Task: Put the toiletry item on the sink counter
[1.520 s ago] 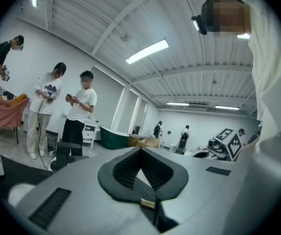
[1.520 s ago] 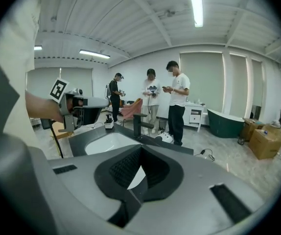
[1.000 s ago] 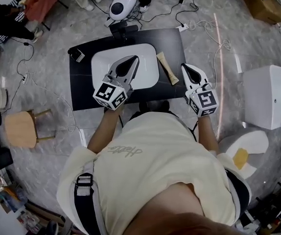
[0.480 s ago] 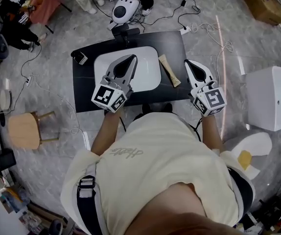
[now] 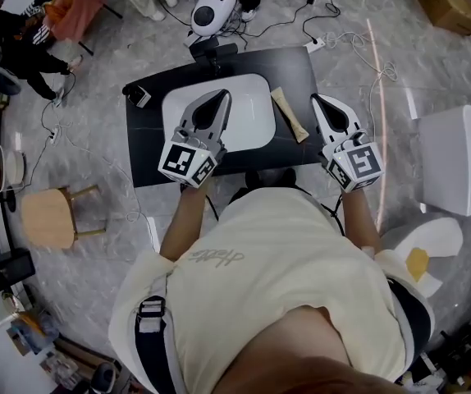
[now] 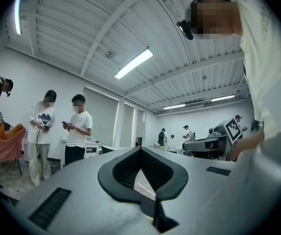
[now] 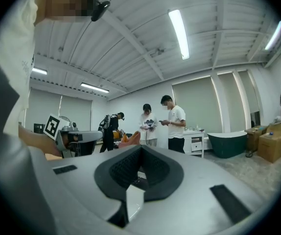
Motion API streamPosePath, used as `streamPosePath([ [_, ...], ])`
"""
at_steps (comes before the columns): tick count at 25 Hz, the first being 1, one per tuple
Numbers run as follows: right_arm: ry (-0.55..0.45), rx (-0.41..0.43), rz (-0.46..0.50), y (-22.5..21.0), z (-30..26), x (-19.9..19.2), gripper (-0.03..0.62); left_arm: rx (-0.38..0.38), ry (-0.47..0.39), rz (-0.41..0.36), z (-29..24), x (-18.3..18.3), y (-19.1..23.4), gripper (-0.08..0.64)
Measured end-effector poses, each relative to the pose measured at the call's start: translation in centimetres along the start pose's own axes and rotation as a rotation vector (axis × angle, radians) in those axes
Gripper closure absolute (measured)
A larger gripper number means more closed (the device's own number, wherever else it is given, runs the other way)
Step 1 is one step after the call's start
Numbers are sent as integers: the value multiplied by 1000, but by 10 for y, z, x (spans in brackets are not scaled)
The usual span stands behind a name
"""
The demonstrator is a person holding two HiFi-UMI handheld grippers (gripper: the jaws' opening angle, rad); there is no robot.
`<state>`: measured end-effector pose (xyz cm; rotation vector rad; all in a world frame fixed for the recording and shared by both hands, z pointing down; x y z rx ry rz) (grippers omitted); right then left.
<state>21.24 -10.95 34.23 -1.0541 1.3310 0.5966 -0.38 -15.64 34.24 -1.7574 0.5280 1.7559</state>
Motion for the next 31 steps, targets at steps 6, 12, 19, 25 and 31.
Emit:
streamPosePath([
  [6, 42, 11, -7, 3, 0, -17, 598, 2, 27, 42, 5, -16, -6, 557],
  [12, 51, 35, -23, 4, -3, -18, 598, 8, 45, 46, 10, -21, -5, 557],
  [19, 103, 49, -26, 4, -5, -28, 598, 44, 50, 85, 22, -31, 0, 557],
  [25, 113, 56, 0, 9, -9, -32, 598, 42, 48, 85, 22, -36, 3, 557],
  [31, 116, 56, 7, 13, -20, -38, 598, 42, 54, 82, 25, -41, 11, 557],
])
Point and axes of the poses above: the fingertips, and each gripper's own axes: z backward along the fingers, y to its left, x out of its top, the point moved 4 cm from there along z, backward along the fingers, and after that the axes turned 12 degrees about -z, right-handed, at the moved point
